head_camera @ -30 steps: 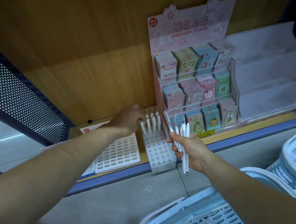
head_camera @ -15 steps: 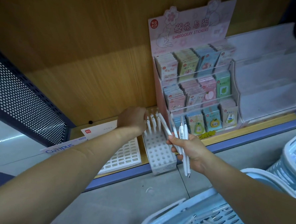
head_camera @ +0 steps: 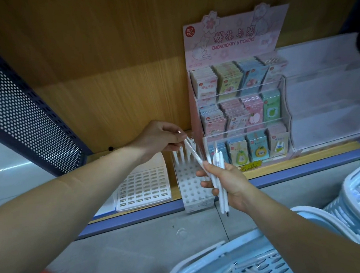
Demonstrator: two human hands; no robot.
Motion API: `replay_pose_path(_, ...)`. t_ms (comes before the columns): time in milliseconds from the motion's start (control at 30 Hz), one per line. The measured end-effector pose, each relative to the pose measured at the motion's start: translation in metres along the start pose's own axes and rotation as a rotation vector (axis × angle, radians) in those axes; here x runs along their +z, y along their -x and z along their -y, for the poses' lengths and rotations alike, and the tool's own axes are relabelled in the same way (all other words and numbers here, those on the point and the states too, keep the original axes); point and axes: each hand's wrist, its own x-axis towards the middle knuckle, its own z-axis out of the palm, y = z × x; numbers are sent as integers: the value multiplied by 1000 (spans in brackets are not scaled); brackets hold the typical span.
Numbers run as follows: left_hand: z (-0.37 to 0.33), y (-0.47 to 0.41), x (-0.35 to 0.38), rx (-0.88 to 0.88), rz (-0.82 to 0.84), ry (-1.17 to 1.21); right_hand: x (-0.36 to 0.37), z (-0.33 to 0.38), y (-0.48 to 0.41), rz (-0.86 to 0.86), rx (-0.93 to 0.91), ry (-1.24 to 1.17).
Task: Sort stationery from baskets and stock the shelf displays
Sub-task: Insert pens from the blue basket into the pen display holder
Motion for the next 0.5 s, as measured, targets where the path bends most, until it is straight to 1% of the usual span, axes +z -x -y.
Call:
replay_pose_path(100, -1, -2, -12, 85, -62, -19, -5, -1, -3, -158, -21, -8)
replay_pose_path(133, 1, -4, -12, 116, -94, -61, -7, -1, -4, -211, -29, -17)
replay_pose_path(200, 7, -7, -5, 171, -170, -239, -11, 0, -6, -277, -29, -30)
replay_pose_path(267, 15, -9, 6, 198, -197, -436, -11, 2, -5, -283, -16, -50)
replay_pose_path(300, 19, -9, 11, 195, -194, -495, -11, 3, -4, -275, -10, -64)
replay_pose_path(367, 25, -9, 17, 187, -193, -543, -10, 5, -2, -252, -5, -95)
replay_pose_path(500, 31, -9, 24, 167, -191, -564, -9, 5, -2, -232, -3, -103)
